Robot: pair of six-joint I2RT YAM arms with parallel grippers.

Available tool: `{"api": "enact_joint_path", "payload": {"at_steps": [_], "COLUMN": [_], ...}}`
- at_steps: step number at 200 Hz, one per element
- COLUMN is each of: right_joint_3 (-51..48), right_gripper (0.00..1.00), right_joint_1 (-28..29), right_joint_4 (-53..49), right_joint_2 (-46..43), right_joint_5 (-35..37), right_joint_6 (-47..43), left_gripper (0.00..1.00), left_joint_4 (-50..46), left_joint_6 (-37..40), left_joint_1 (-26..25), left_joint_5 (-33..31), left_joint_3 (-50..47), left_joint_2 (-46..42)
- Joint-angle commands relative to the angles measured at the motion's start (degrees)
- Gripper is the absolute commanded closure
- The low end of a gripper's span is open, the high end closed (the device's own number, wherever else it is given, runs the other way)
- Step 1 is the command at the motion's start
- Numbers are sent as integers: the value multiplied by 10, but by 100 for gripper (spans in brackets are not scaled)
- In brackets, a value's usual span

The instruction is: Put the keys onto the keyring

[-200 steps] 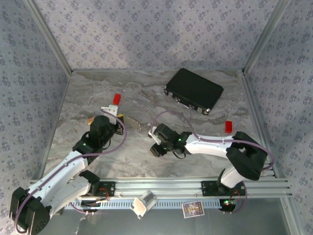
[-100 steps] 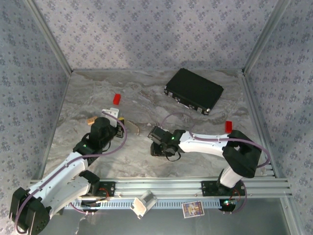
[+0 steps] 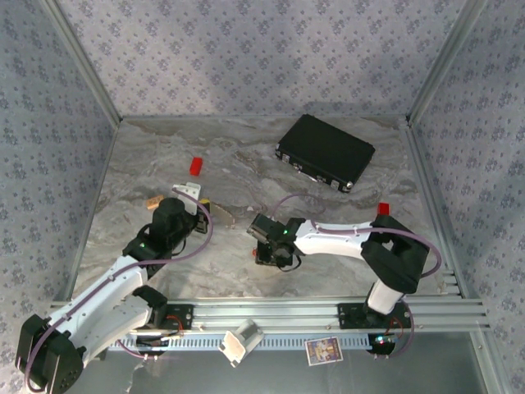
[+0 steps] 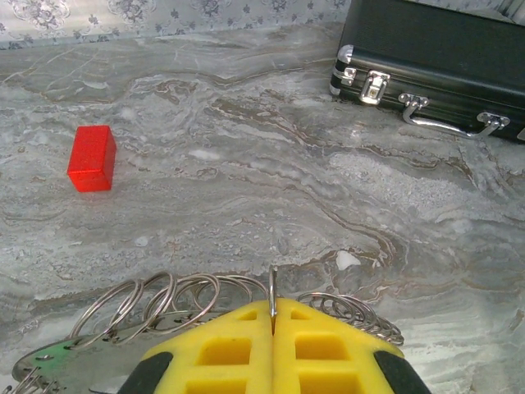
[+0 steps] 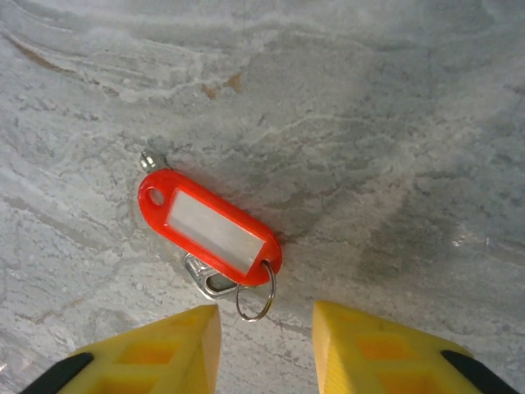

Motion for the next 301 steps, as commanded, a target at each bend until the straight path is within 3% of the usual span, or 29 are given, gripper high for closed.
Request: {"api": "enact_joint_path", "payload": {"at_steps": [1,22,85,134,163,207,222,254,301], "right_joint_3": [10,16,25,29,28,-14,-29,-54,-69], "right_gripper": [68,74,78,100,100,100,100,100,100], "right_joint_1": [-5,-6,-12,-14,-8,-12,-29,-86,-145], "right_joint_4": [-11,-13,-17,-31,-57,-66,-50,0,28], "right_joint_2": [12,17,20,13,-17,-130,-177,-268,-346], "right_joint_5": [0,3,9,20,41,103,88,-20,-160], "right_joint_6": [6,0,-15,-21,-46,-251,-342,-529,-654], "left_gripper": [100,100,100,100,100,100,100,100,100], "left_joint_4": [24,24,27,25,30,71,78,104,96], "left_joint_6": [1,6,9,10,18,64,100,176,221], "left_joint_1": [3,3,3,3,3,-10,-29,-73,-109], "left_joint_5": [9,10,12,13,28,117,144,190,282], "left_joint_3": [4,8,13,11,10,6,10,6,19], "left_joint_2": [-11,-10,-7,-8,-7,-4,-2,5,32]}}
